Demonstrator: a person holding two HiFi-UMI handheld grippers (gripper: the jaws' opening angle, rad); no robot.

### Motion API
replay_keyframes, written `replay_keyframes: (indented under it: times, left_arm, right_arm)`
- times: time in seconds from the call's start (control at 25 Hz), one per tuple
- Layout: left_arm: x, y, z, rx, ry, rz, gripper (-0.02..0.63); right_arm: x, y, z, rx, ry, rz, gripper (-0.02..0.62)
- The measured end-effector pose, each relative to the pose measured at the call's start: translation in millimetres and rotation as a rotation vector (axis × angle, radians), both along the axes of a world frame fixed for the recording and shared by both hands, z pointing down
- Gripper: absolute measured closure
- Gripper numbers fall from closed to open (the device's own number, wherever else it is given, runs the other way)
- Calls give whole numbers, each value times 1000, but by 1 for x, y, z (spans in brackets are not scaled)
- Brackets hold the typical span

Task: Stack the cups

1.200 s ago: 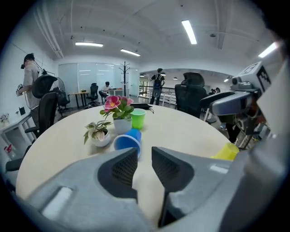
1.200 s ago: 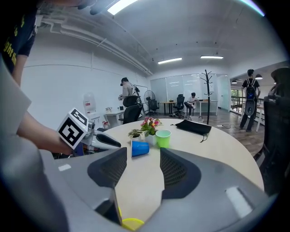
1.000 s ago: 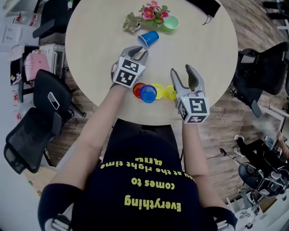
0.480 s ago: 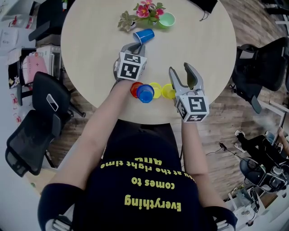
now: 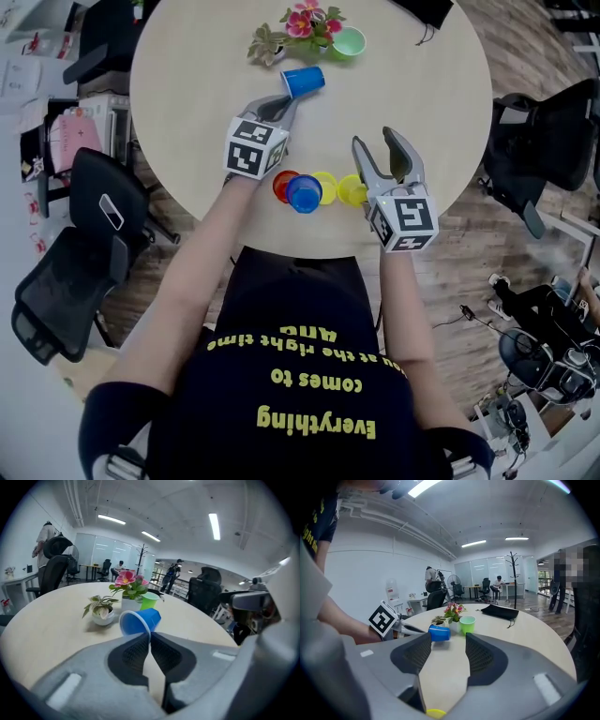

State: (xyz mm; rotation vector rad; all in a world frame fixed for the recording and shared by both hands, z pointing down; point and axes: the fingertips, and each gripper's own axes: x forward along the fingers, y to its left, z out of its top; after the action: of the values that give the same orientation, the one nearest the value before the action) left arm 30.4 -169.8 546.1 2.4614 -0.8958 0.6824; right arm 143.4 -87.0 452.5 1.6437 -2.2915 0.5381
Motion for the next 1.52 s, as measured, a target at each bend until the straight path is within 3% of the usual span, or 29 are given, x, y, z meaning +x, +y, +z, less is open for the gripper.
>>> replay_keyframes:
  times: [0.16,0.44,0.68,0.84,0.96,1.32,1.52]
  left_arm:
    - [0,20,-22,39,88,119,588]
    - [-4,47,-77,41,410,282,589]
    - [-6,69,-115,25,568,391,588]
    - [-2,87,-130,38,588,449,588]
    - [0,93,-133,55,577,467,584]
    - [-1,94,-132,99,527,441,568]
    - [-7,88,-124,155,433,403,568]
  right_arm:
    - [-8,-4,-15,49,-42,-44,359]
    - [-34,-10,-38,79,-176,-153,357]
    - [-53,-15,-57,113,-247,-220,334]
    - [-59,-13,-66,135,-273,-237,319]
    - [-59,-11,-71,151,-271,-231,347]
    - [-44,-5,-70,145,-191,-174,359]
    - [-31,10,-63,112,-89,-165,359]
